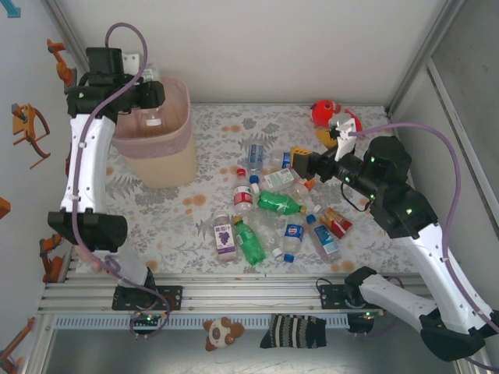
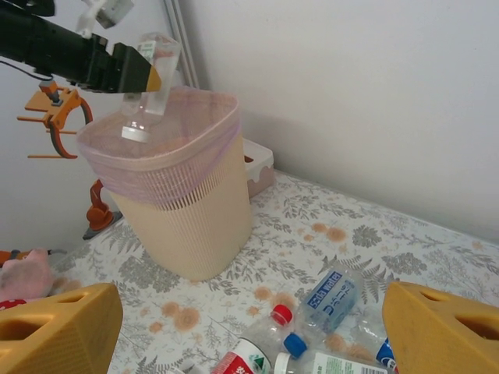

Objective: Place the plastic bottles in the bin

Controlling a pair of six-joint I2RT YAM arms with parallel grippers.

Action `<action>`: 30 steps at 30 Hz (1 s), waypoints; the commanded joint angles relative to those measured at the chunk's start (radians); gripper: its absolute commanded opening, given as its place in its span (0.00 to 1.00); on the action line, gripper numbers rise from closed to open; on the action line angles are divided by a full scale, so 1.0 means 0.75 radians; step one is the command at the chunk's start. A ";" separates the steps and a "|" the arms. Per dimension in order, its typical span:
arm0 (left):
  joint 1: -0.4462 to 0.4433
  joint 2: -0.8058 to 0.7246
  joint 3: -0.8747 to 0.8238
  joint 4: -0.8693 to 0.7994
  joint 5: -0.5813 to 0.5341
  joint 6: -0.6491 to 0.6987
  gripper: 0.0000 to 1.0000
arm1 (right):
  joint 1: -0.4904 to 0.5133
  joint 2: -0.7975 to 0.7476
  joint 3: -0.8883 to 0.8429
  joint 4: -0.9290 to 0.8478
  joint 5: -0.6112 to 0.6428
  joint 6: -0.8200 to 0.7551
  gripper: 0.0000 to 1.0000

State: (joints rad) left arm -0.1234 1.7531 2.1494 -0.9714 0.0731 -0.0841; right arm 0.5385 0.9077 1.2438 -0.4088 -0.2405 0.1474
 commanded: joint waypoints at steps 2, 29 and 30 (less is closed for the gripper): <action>0.005 0.128 0.077 -0.130 0.134 0.002 0.54 | 0.004 -0.025 0.039 0.001 0.028 -0.023 0.85; 0.003 0.278 -0.404 0.100 0.192 -0.127 0.72 | 0.005 -0.047 0.032 -0.048 0.068 -0.032 0.85; 0.003 0.263 -0.405 0.104 0.193 -0.129 0.73 | 0.004 -0.048 0.031 -0.054 0.073 -0.031 0.85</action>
State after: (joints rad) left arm -0.1234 1.9987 1.8469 -0.9146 0.1989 -0.1661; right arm 0.5385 0.8860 1.2438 -0.4294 -0.2131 0.1329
